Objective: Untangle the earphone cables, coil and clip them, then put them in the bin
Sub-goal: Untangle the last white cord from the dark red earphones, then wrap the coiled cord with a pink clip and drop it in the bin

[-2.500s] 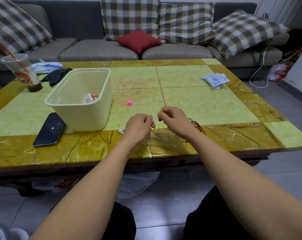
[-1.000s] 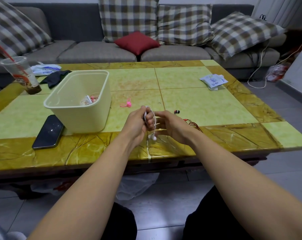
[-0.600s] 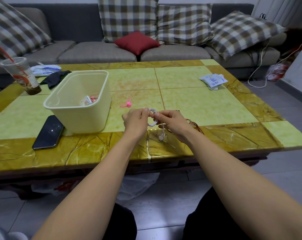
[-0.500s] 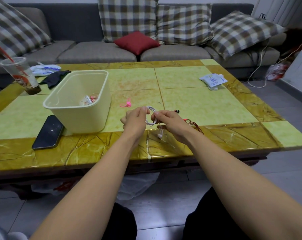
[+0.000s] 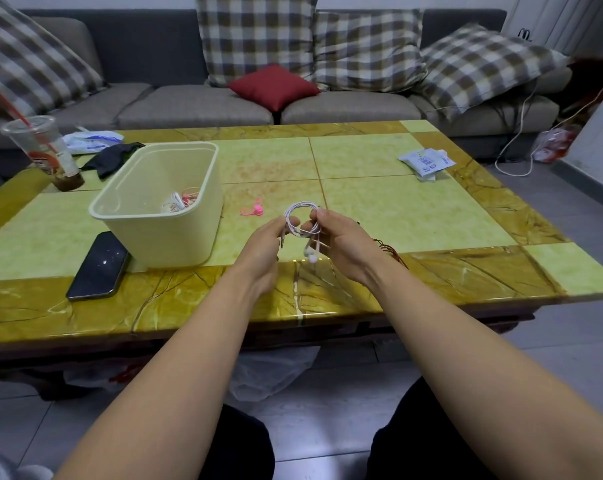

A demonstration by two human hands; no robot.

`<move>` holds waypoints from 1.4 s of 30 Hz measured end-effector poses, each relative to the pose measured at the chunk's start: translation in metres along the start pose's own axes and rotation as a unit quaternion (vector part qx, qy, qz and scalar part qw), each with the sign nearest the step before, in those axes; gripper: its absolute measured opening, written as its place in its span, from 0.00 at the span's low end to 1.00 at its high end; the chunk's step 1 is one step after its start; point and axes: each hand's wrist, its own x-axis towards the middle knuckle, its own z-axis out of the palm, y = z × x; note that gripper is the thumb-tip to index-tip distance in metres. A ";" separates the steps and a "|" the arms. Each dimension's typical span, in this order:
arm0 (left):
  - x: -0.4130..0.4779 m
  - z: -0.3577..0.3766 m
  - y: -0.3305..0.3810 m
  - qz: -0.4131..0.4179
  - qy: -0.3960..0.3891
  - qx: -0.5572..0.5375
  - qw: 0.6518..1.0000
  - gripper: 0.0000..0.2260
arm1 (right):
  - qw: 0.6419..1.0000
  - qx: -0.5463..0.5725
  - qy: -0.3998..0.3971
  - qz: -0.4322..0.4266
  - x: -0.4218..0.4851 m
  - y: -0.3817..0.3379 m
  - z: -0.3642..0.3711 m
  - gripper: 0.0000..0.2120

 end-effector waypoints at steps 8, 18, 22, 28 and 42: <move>0.007 -0.009 -0.009 0.099 0.015 0.228 0.968 0.21 | 0.937 -0.344 -0.047 -0.043 -0.009 0.002 -0.012 0.12; 0.006 -0.014 -0.012 0.112 -0.035 0.329 0.937 0.17 | 0.863 -0.491 -0.061 -0.103 -0.005 0.005 -0.001 0.10; 0.001 -0.017 -0.007 0.087 -0.042 0.321 0.942 0.18 | 0.862 -0.493 -0.048 -0.106 -0.003 0.005 0.000 0.09; 0.006 -0.021 -0.012 0.041 -0.036 0.353 0.934 0.16 | 0.874 -0.472 -0.041 -0.106 -0.003 0.006 0.004 0.08; 0.015 -0.033 -0.007 -0.036 0.029 0.094 0.994 0.16 | 0.948 -0.299 -0.062 -0.084 0.016 0.012 0.011 0.09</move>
